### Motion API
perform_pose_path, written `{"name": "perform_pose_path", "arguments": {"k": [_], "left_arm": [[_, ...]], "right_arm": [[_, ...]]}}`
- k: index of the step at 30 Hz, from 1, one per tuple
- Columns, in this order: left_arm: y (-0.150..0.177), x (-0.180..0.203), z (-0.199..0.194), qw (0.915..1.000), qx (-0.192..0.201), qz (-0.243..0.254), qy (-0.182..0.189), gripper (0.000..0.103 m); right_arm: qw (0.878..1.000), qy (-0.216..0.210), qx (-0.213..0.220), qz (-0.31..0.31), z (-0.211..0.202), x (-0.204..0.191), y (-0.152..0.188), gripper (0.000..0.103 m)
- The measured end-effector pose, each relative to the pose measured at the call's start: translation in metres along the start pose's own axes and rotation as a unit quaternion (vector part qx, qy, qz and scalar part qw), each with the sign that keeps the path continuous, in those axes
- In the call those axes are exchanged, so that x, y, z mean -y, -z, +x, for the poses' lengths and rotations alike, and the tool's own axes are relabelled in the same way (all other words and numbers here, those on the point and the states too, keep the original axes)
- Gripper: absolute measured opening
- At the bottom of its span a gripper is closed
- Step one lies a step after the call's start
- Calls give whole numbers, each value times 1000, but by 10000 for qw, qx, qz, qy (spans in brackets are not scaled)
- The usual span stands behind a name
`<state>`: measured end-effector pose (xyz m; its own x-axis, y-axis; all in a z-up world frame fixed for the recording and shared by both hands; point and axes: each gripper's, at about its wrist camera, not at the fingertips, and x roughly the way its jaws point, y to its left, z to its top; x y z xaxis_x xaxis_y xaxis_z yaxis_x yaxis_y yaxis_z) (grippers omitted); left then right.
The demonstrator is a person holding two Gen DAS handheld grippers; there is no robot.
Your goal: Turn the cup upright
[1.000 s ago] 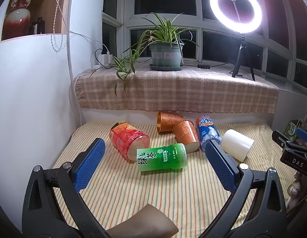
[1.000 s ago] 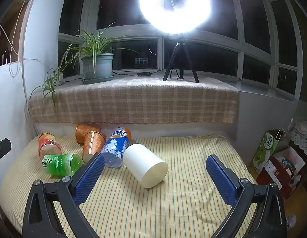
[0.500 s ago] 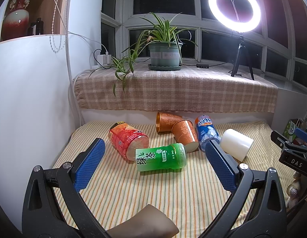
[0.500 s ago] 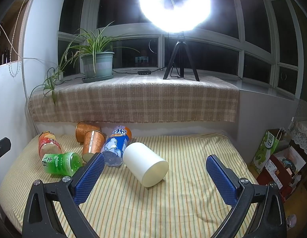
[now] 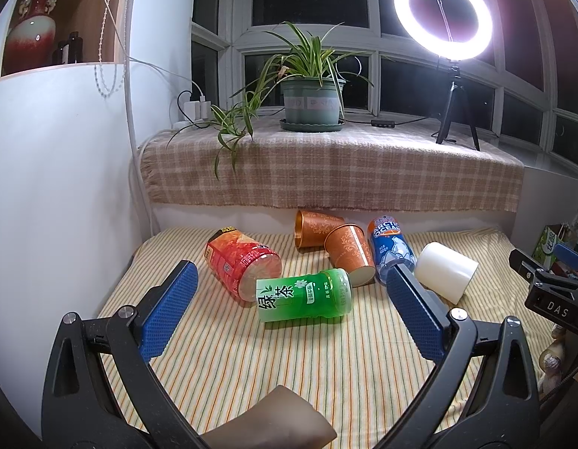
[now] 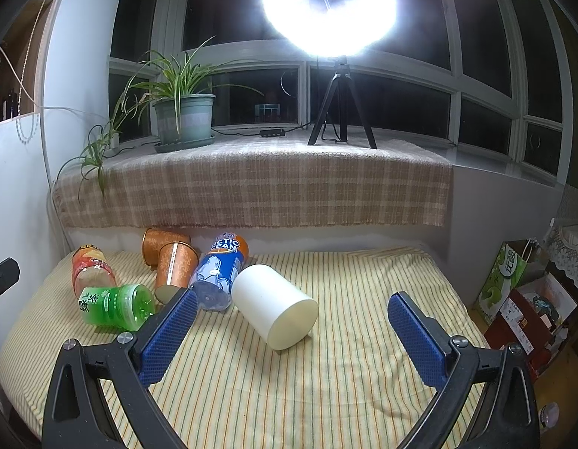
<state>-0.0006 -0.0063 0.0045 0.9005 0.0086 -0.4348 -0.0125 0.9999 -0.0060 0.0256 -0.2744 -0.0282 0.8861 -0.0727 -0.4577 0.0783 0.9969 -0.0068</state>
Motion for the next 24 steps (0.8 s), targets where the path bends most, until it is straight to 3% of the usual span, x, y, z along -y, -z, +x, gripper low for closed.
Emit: {"name": "perform_pose_path", "arguments": {"k": [24], "left_arm": [[0, 0, 0, 10000, -8, 1, -2, 102]], "right_arm": [[9999, -38, -131, -24, 4, 0, 0, 103]]}}
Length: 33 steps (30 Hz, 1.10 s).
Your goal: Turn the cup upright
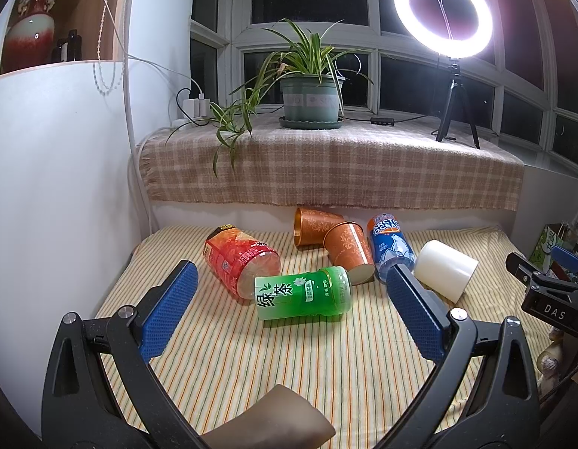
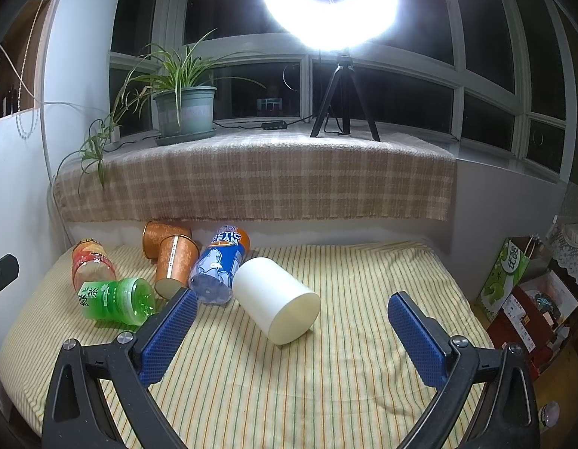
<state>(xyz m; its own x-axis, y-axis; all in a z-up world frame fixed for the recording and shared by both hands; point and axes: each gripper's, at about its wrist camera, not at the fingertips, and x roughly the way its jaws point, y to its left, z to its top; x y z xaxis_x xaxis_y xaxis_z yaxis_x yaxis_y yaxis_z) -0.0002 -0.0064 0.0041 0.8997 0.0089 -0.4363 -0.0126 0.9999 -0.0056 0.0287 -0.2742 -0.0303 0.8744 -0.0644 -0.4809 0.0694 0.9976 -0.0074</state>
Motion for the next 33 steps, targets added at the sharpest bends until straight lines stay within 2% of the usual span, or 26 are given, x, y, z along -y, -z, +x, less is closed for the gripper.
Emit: {"name": "perform_pose_path", "arguments": {"k": [20, 21, 24, 33], "left_arm": [[-4, -1, 0, 10000, -55, -3, -3, 102], [8, -2, 1, 10000, -57, 0, -2, 102], [10, -2, 1, 10000, -73, 0, -4, 102], [23, -12, 9, 9995, -329, 15, 29, 102]], "right_arm": [[9998, -88, -124, -108, 6, -4, 1, 103], [9998, -97, -136, -120, 7, -4, 0, 103], [9996, -151, -173, -165, 8, -4, -1, 103], [9951, -485, -670, -545, 40, 3, -7, 103]]}}
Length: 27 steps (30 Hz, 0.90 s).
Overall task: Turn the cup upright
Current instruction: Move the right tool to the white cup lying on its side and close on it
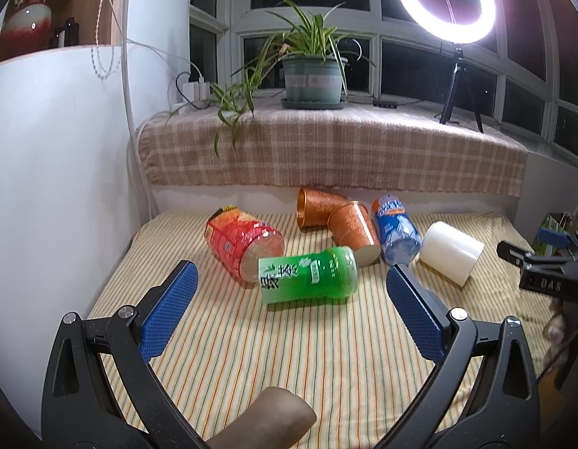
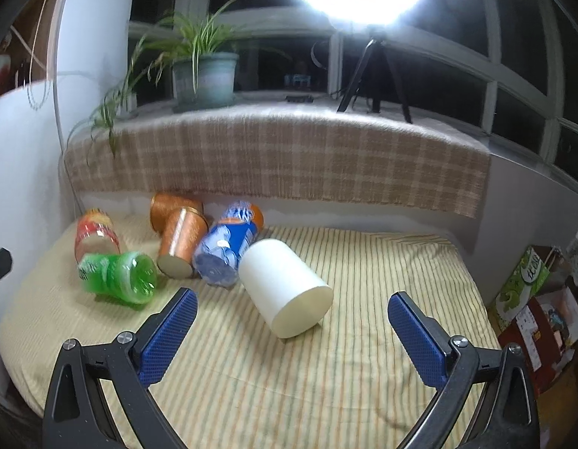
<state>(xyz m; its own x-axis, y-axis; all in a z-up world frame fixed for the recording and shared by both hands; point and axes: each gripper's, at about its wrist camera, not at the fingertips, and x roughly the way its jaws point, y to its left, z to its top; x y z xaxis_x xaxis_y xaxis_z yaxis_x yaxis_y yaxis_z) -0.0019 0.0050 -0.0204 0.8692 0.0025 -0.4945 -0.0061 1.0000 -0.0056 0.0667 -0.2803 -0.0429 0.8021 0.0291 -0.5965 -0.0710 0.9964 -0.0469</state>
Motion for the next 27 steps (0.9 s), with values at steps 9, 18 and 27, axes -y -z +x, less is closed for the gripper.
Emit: {"name": "perform_pose_path", "arguments": {"k": [9, 18, 27], "left_arm": [[14, -9, 13, 9987, -508, -18, 92, 102], [28, -14, 18, 9970, -765, -45, 98, 102], [34, -25, 18, 9961, -868, -159, 3, 102]], "right_arm": [[9955, -329, -727, -514, 47, 15, -22, 103], [9725, -972, -1693, -1269, 104, -1, -53, 101], [9436, -1222, -2678, -1515, 160, -16, -63, 95]]}}
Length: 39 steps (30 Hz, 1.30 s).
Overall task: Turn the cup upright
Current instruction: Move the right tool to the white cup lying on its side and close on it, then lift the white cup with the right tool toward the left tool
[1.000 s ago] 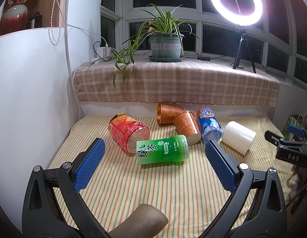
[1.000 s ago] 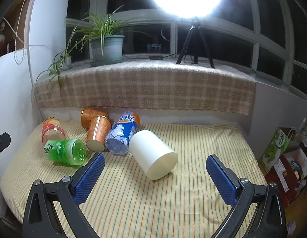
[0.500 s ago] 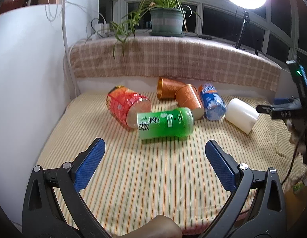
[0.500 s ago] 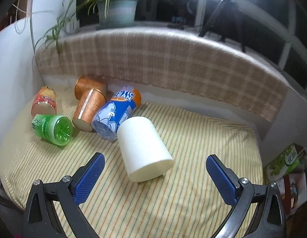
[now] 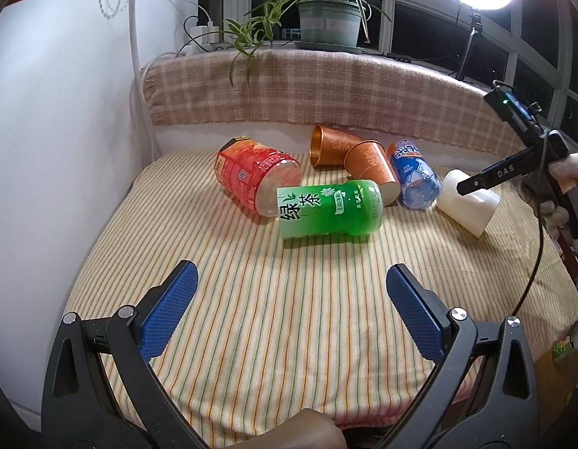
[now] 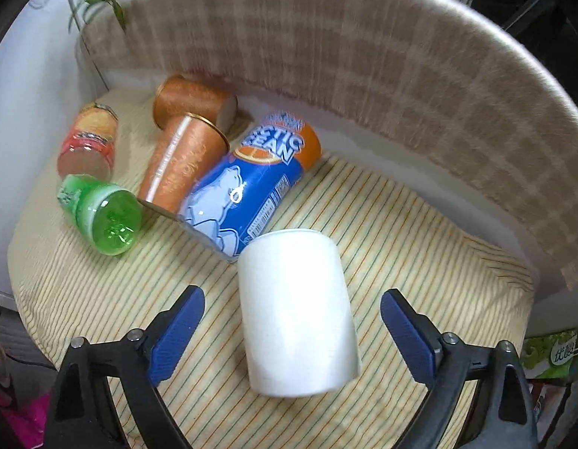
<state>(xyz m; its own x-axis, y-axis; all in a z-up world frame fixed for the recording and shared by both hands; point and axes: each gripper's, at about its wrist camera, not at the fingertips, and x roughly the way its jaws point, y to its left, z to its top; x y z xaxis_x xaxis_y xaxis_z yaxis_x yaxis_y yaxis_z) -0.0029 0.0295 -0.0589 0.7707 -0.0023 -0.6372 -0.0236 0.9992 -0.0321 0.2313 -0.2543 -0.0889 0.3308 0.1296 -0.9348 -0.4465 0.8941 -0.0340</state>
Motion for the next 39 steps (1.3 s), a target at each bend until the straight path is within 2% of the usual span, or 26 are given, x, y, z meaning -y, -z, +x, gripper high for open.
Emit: {"name": "perform_pose_path", "arguments": {"k": [6, 11, 24, 28, 33, 39], "left_arm": [[-1, -4, 1, 10000, -22, -48, -30, 102], [-1, -5, 1, 10000, -21, -44, -37, 102], [-5, -1, 0, 10000, 6, 26, -34, 102], [-4, 1, 1, 10000, -7, 52, -24, 102], [-4, 1, 0, 10000, 21, 71, -45, 102], [-8, -3, -4, 9998, 85, 181, -74, 102]], "right_arm": [[9995, 27, -300, -82, 17, 3, -6, 89], [9982, -78, -554, -192, 33, 1, -8, 76], [9969, 63, -409, -668, 20, -22, 14, 76], [9951, -67, -238, -961, 2, -37, 27, 76], [9845, -179, -35, -1747, -13, -74, 39, 76], [9604, -398, 40, -2757, -15, -123, 47, 76]]}}
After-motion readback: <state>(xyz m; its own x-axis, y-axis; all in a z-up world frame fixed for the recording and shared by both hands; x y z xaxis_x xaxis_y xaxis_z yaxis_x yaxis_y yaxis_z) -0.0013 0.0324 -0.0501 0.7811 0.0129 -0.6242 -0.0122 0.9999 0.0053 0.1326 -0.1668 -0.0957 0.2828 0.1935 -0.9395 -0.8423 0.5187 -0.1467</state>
